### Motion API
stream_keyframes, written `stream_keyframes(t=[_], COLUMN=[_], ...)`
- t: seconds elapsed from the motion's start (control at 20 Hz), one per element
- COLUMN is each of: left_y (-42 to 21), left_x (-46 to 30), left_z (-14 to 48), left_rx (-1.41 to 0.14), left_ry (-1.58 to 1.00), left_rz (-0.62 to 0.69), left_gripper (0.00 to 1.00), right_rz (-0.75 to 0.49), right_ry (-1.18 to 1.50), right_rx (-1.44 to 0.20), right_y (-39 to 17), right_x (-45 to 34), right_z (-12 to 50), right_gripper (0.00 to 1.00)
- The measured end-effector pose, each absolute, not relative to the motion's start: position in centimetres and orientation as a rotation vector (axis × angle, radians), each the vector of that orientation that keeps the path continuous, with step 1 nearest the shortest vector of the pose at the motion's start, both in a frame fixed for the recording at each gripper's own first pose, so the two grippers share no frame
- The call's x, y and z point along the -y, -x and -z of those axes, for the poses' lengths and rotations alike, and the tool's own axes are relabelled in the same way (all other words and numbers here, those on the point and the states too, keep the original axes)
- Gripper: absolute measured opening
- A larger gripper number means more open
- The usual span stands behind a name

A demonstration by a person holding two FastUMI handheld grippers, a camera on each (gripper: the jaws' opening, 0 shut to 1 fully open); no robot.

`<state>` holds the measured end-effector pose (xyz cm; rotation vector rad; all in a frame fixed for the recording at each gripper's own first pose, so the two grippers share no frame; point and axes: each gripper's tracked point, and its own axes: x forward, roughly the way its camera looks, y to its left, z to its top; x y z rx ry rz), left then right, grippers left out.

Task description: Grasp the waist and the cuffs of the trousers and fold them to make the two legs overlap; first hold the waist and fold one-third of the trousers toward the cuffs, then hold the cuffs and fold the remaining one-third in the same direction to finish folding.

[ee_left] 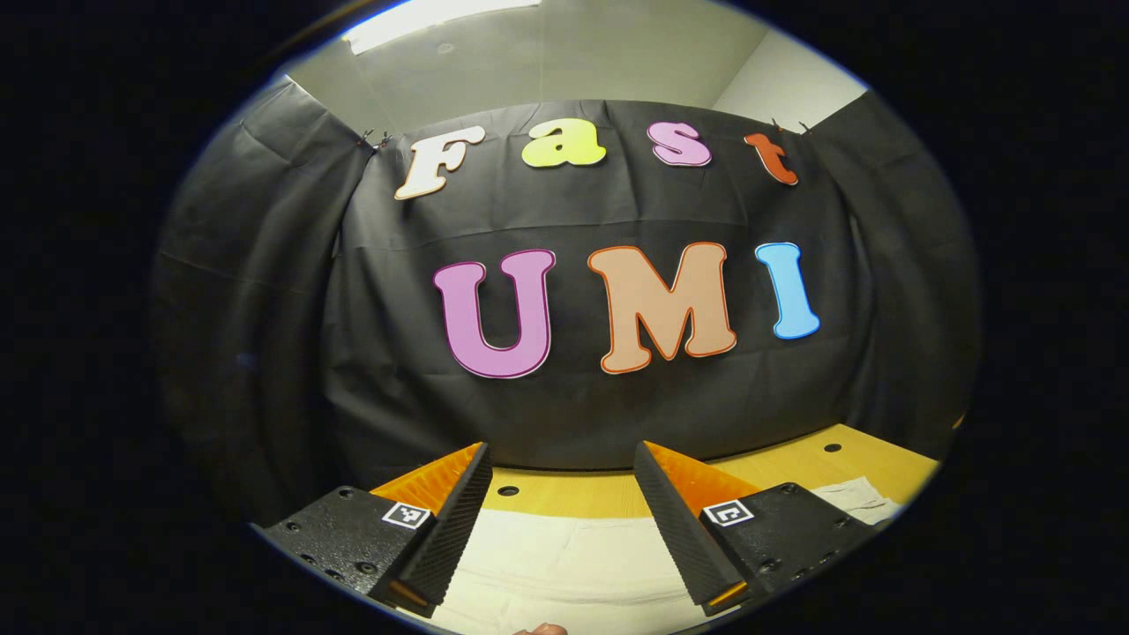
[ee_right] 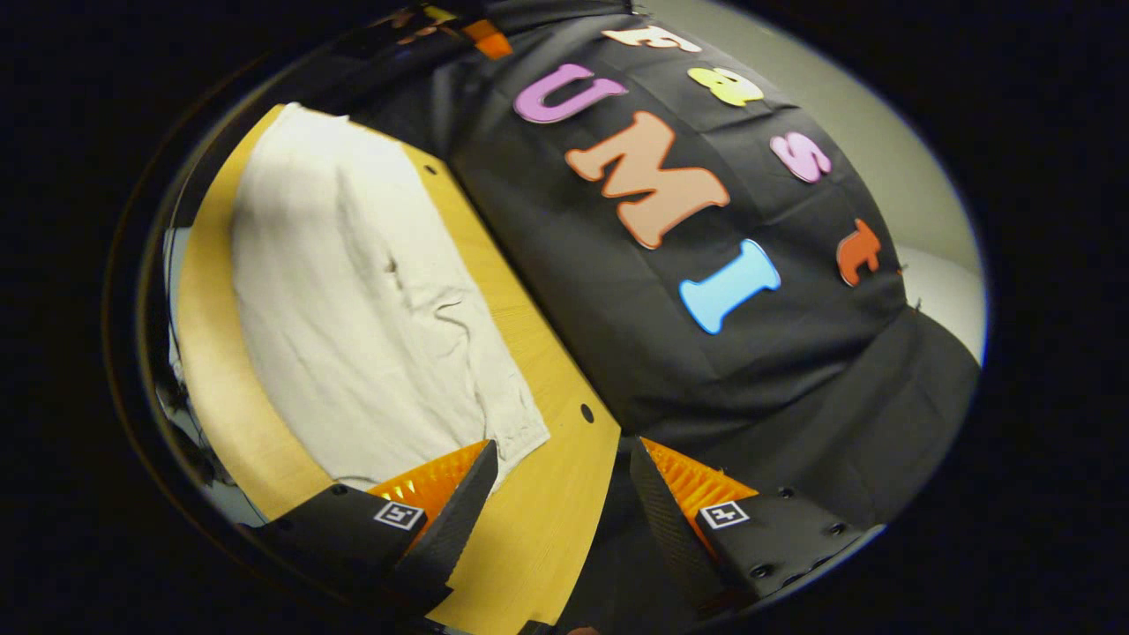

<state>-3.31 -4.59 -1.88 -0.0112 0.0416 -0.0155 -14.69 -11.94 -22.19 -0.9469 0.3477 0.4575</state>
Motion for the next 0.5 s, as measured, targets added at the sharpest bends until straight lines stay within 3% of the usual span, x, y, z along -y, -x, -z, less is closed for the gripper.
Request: stream_keyframes(t=[0.2, 0.5], left_y=[3.6, 4.0], left_x=[4.6, 4.2], left_z=[2.4, 2.8], left_rx=[-0.059, -0.076], left_ry=[-0.007, -0.054], left_rz=[0.003, -0.015], left_gripper=[0.96, 0.96], right_rz=[-0.602, -0.686], right_ry=[1.006, 1.121], right_rx=[-0.407, -0.496], right_y=[17.2, 19.0], right_x=[11.0, 12.2], right_z=[26.3, 31.2], right_gripper=[0.97, 0.98])
